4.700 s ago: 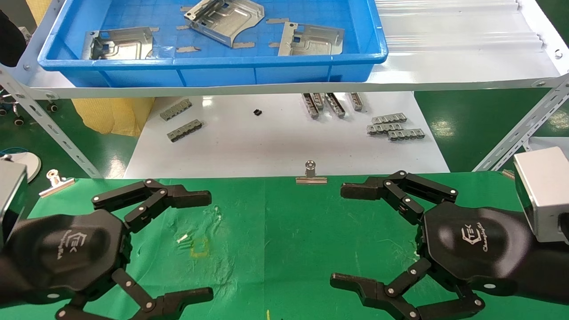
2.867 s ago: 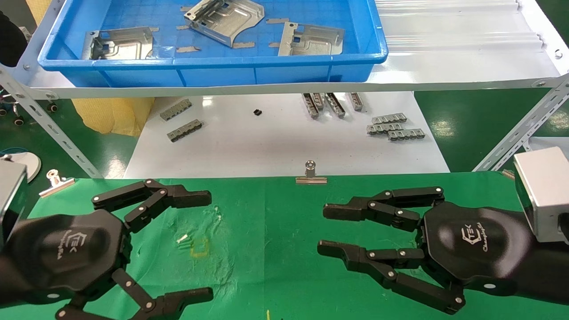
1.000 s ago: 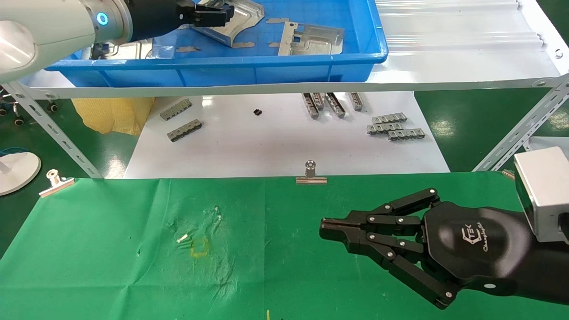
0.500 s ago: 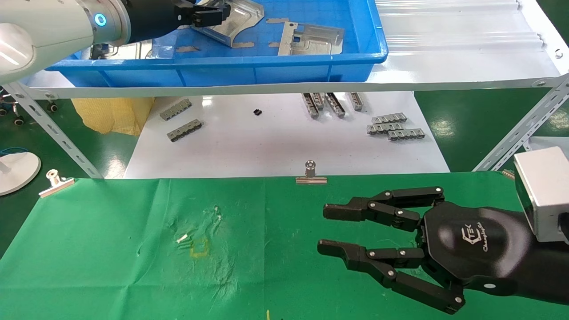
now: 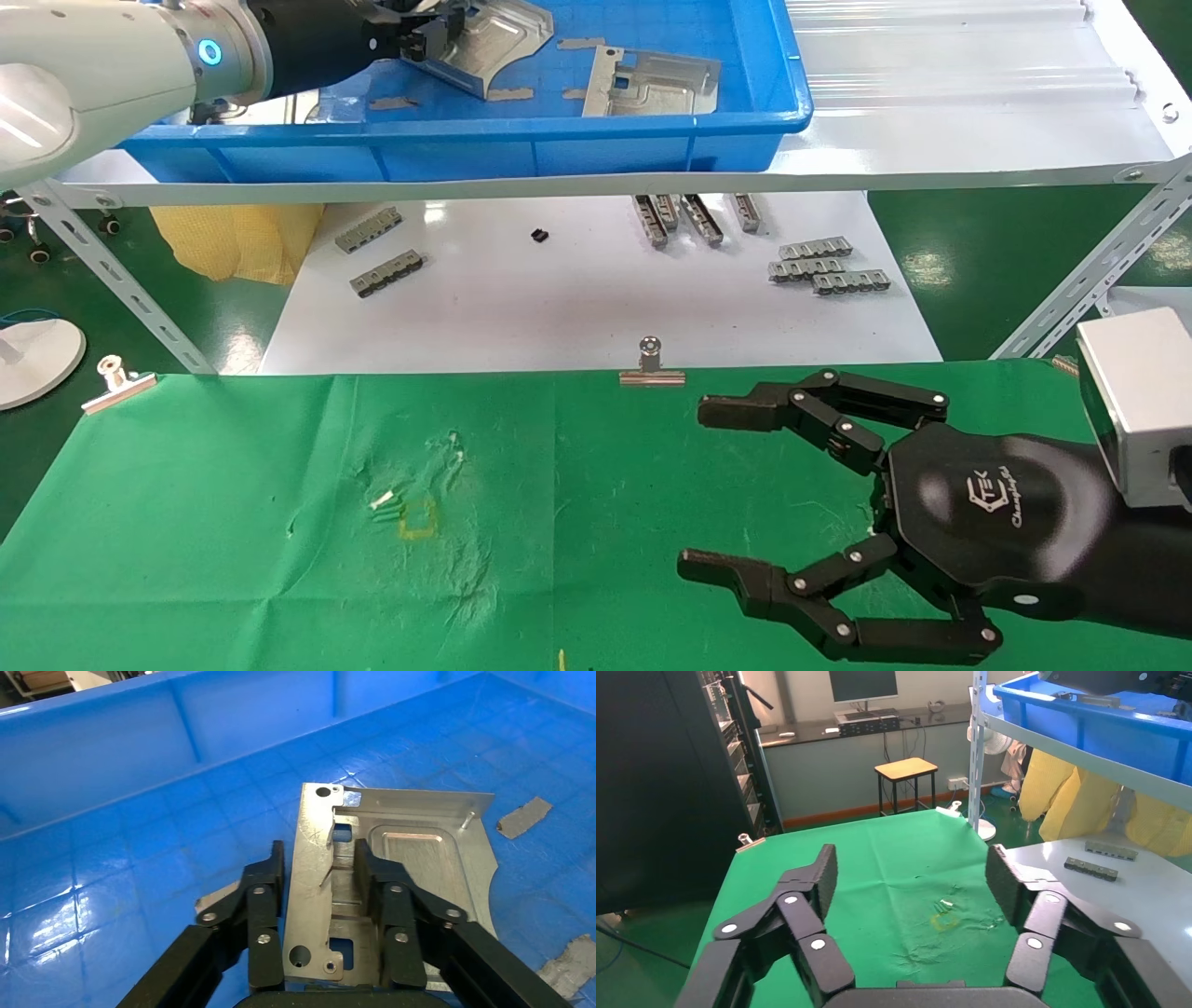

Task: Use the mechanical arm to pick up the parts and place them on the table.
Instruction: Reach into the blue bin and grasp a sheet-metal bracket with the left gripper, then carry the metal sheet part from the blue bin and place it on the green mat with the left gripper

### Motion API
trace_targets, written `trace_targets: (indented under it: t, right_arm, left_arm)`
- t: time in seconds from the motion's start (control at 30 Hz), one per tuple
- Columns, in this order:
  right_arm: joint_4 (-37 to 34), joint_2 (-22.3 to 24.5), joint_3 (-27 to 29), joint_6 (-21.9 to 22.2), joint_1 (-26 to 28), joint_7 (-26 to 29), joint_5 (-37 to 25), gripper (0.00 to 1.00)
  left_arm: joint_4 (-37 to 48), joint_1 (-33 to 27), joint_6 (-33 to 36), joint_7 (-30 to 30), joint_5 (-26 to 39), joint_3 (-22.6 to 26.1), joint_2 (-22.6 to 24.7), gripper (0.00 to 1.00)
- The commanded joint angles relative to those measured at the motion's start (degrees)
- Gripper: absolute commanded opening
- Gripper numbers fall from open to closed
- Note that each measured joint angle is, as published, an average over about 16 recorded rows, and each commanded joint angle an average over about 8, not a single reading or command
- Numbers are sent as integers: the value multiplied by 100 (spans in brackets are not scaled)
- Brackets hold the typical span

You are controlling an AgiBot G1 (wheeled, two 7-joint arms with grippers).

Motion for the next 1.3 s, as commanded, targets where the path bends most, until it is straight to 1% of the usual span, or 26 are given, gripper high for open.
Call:
trace_targets:
  t: [0.03,0.3,0.47,0.57,0.63,0.77,0.93,1.0,1.07,1.13,1.3]
  right_arm:
    - [0,0,0,0,0,0,0,100]
    - [0,0,0,0,0,0,0,100]
    - [0,0,0,0,0,0,0,100]
    - [0,0,0,0,0,0,0,100]
    - [0,0,0,0,0,0,0,100]
    - [0,0,0,0,0,0,0,100]
    - [0,0,-1,0,0,0,0,100]
    - [0,0,-1,0,0,0,0,100]
    - [0,0,-1,0,0,0,0,100]
    - [0,0,-1,0,0,0,0,100]
    - [0,0,-1,0,0,0,0,100]
  left_arm:
    - [-7,17,-23,13,-20,-9,-3,0]
    - [-133,-66,92,153,-158,-81,-16,0]
    - [-261,-190,492,342,-326,-180,-121,0]
    - [-355,-238,1001,528,-458,-258,-287,0]
    - [-429,-239,1481,685,-557,-312,-443,0]
    - [-605,-142,2720,1070,-750,-399,-778,0]
    - [-829,150,4420,1621,-904,-408,-1100,0]
    - [-962,321,4904,1842,-933,-362,-1219,0]
    - [-1166,526,5219,2037,-973,-282,-1359,0]
    - [-1465,770,5366,2187,-1043,-160,-1535,0]
    - [-2321,1315,5362,2368,-1263,279,-2112,0]
